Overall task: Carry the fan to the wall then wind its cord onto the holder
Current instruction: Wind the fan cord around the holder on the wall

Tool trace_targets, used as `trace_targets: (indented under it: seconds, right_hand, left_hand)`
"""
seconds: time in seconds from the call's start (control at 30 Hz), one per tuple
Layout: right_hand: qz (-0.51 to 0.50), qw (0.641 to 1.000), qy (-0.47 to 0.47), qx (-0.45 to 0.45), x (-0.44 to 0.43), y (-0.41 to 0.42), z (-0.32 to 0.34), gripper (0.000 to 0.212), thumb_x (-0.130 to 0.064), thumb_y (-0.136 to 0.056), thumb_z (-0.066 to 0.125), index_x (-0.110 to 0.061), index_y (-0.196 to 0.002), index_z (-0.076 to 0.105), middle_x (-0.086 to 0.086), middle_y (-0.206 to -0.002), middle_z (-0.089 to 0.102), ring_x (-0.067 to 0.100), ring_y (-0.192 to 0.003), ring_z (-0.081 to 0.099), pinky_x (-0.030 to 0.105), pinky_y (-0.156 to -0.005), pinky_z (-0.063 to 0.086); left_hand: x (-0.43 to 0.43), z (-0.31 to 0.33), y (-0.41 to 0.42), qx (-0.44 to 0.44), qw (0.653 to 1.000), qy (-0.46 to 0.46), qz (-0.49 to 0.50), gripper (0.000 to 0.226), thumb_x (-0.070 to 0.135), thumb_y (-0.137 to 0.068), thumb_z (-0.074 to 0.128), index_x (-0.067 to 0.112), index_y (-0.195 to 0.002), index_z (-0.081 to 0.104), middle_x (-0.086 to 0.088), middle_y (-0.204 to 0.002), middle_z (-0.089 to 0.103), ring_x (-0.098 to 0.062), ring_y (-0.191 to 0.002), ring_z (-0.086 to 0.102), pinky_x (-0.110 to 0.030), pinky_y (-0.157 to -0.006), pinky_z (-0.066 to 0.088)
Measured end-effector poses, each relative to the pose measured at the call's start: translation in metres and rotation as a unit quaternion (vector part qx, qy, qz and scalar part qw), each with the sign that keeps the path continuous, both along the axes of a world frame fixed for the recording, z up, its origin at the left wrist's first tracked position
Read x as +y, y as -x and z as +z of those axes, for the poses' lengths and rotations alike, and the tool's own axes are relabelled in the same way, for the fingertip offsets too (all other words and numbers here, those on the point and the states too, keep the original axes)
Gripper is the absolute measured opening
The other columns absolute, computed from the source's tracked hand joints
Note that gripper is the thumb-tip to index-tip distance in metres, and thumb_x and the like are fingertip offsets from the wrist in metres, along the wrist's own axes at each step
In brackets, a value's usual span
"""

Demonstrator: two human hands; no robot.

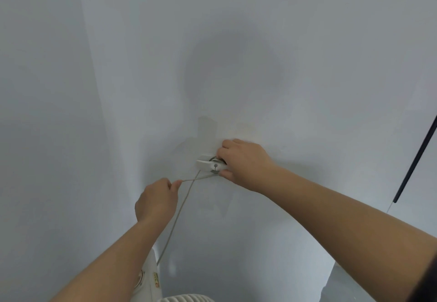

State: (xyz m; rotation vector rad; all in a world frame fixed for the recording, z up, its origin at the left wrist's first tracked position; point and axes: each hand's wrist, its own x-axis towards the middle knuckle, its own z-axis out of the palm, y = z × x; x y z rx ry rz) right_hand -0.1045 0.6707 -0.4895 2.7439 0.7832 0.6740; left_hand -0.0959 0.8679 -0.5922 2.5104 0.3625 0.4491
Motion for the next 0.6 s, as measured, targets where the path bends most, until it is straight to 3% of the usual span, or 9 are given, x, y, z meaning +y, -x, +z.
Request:
trace_targets:
  seconds: [0.17,0.3,0.6]
  right_hand:
    - [-0.012,1.0,-0.028,0.006,0.007,0.0,0.001,0.015,-0.027,-0.091,0.056,-0.019,-0.104,0.053,-0.001,-0.103,0.055,0.021,-0.096,0.054,0.029,-0.065,0.032]
    - [0.004,1.0,-0.021,0.023,0.009,0.001,-0.009,0.037,-0.008,-0.09,0.053,-0.03,-0.119,0.051,-0.004,-0.092,0.043,0.02,-0.087,0.053,0.024,-0.052,0.02]
    - [-0.003,0.998,-0.015,0.064,0.013,0.006,-0.001,0.051,0.001,-0.087,0.048,-0.032,-0.126,0.047,0.004,-0.105,0.047,0.024,-0.094,0.053,0.031,-0.063,0.032]
  left_hand:
    - [-0.003,0.0,-0.006,-0.022,1.0,-0.002,0.0,0.034,0.039,-0.1,0.037,0.011,-0.084,0.049,-0.003,-0.072,0.056,-0.022,-0.063,0.052,-0.03,-0.055,0.037]
    - [-0.005,0.001,-0.011,-0.034,0.999,0.009,0.004,0.026,0.032,-0.101,0.036,0.012,-0.089,0.047,-0.002,-0.076,0.055,-0.024,-0.068,0.053,-0.032,-0.059,0.039]
    - [-0.01,0.022,-0.012,-0.149,0.985,0.084,0.029,0.023,0.035,-0.099,0.042,0.016,-0.087,0.046,-0.002,-0.075,0.059,-0.024,-0.064,0.053,-0.031,-0.054,0.035]
